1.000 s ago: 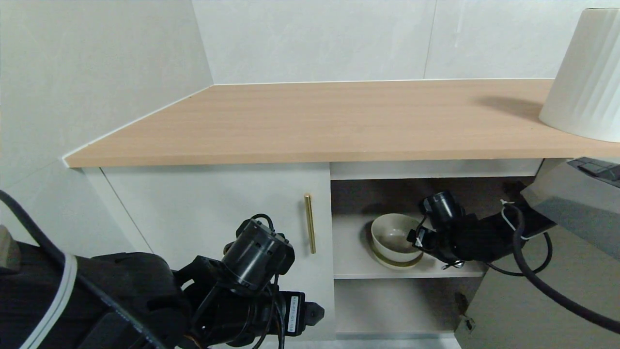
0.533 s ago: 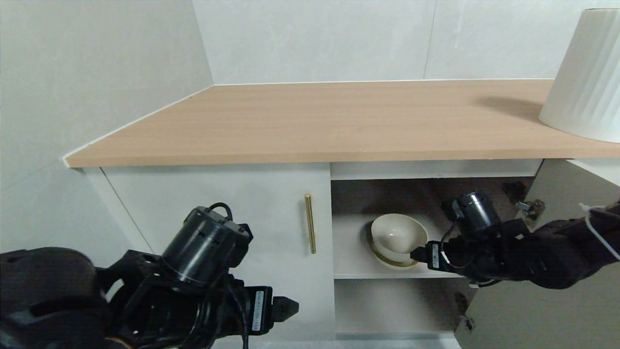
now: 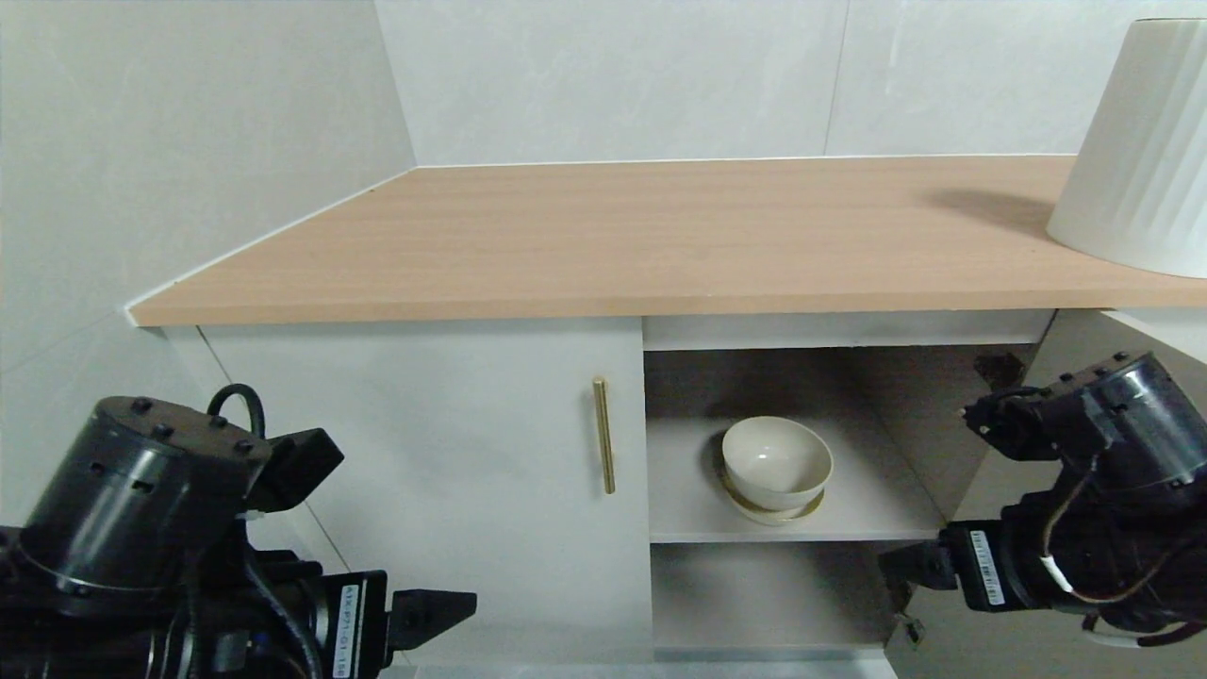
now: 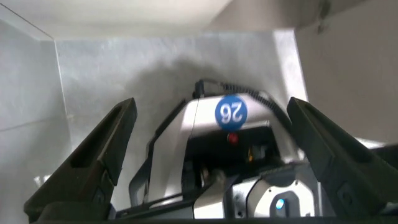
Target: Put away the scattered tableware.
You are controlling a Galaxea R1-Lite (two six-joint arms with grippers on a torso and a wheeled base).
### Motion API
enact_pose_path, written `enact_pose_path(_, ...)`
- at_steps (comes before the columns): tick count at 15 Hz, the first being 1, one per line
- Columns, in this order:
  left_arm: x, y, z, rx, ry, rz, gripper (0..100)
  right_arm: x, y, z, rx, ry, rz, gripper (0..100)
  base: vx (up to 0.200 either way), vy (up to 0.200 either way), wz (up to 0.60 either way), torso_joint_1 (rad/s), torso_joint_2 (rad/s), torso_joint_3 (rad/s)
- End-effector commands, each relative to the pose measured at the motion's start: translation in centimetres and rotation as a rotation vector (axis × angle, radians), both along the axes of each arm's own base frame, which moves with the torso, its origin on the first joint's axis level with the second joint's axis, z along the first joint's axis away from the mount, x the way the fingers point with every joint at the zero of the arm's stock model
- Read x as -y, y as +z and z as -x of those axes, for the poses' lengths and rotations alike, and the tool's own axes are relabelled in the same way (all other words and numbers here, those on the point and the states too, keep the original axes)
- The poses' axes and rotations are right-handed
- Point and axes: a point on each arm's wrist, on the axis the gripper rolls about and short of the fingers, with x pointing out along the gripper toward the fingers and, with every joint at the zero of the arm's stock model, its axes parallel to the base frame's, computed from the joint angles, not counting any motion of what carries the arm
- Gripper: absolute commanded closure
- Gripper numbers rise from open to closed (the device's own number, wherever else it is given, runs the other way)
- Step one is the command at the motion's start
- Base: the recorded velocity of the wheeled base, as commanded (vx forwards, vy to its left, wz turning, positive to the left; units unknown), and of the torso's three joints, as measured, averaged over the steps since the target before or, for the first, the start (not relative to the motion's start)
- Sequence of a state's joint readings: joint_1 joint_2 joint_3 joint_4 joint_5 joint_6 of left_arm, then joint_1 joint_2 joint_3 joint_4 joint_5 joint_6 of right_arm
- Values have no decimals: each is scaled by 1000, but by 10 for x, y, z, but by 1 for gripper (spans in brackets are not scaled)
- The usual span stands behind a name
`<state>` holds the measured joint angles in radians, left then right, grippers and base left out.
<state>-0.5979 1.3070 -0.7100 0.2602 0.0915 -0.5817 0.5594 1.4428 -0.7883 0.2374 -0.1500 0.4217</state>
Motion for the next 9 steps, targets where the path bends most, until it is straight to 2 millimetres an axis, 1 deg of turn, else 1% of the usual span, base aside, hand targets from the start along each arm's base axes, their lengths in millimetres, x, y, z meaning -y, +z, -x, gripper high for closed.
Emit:
enact_pose_path(1, -5, 8, 4, 36, 9, 22, 0, 6, 15, 14, 40, 11, -43, 0, 0, 0, 0, 0, 0, 0)
enact_pose_path(3, -2, 4, 0, 37, -27, -17, 0, 2, 13, 17, 12, 44, -54, 0, 0, 0, 0, 0, 0, 0)
enact_pose_path(5, 0, -1, -3, 19, -22, -37, 0, 1, 13, 18, 10, 53, -53, 0, 0, 0, 0, 0, 0, 0)
enact_pose_path(8, 0, -2, -3, 20, -19, -48, 0, 2, 15, 19, 25, 49, -57, 0, 0, 0, 0, 0, 0, 0)
enact_pose_path(9, 0, -2, -3, 20, -19, -48, 0, 2, 15, 19, 23, 48, -54, 0, -200, 0, 0, 2, 2, 7)
